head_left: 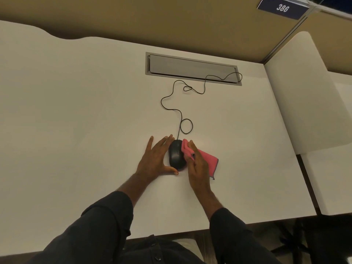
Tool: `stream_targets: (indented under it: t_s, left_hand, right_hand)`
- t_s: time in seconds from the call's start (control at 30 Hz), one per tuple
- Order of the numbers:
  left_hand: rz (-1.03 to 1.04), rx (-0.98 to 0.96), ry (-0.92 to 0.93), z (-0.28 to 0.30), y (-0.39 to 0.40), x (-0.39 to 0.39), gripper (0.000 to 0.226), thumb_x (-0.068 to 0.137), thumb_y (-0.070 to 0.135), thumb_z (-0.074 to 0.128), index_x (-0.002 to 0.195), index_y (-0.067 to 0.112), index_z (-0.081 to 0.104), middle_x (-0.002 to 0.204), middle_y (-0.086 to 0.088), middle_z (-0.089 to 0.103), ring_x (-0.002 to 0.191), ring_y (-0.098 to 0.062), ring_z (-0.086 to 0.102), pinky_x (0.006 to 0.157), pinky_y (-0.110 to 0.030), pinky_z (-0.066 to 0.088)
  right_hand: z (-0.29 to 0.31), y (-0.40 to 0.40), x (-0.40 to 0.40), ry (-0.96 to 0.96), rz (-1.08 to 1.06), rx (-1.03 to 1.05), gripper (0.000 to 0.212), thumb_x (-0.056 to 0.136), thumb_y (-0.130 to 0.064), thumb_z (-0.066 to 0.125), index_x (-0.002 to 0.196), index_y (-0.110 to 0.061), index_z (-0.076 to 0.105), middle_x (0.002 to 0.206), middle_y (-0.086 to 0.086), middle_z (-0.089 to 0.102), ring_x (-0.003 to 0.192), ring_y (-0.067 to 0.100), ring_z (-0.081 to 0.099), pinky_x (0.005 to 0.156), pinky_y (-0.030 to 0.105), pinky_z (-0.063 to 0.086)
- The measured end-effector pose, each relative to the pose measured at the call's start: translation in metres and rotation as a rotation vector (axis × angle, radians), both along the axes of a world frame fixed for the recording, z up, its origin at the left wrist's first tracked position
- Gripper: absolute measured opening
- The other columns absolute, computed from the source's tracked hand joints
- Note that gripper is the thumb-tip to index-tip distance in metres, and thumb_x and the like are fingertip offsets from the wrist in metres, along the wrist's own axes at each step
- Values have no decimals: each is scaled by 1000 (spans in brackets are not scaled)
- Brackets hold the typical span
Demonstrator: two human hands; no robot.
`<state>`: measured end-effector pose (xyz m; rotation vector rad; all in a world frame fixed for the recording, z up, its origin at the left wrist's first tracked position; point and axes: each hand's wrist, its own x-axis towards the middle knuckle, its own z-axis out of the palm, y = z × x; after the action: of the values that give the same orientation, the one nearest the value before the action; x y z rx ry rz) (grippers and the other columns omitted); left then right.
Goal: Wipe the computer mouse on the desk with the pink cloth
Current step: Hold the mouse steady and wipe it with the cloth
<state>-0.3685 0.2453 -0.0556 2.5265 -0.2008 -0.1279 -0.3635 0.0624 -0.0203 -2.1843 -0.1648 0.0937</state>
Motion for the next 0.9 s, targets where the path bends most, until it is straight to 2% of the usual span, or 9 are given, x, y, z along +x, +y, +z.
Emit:
stream_targets:
  t_s: [0.1,0.27,0.47,0.7,0.9]
  left_hand:
    - [3,-24,-11,1,0,-1,131,60,86,65,159,16,15,165,-2,23,153,-16,16,124,-54,-2]
    - [0,-14,16,1,0,-1,132,58,95,47,160,20,10,166,-1,18,154,-15,12,123,-54,-2]
    - [-9,-7,15,0,0,0,131,60,93,50,160,17,11,166,-2,17,154,-17,12,123,-53,-5]
    - [1,-9,1,-1,-1,0,128,63,87,62,159,16,16,166,-2,17,153,-16,15,124,-50,-6]
    - [12,-16,1,1,-1,-1,125,65,89,57,159,20,14,166,-1,15,153,-15,13,124,-45,-10]
  right_hand:
    - [-7,4,-19,-52,20,-91,52,98,-14,51,148,-19,37,149,-1,45,138,14,41,112,31,37]
    - [-18,-2,-49,-83,-4,-178,58,95,-9,59,148,-12,37,151,1,42,140,15,38,112,17,22]
    - [-12,4,-12,-30,7,-183,54,95,-10,58,146,-10,41,148,6,47,137,22,43,112,36,35]
    - [-13,4,23,-6,133,-224,54,98,-15,56,148,-16,38,151,0,43,139,18,39,114,38,35]
    - [-15,-13,2,-116,215,-261,61,95,-11,57,150,-18,32,153,-8,33,142,10,29,115,28,22]
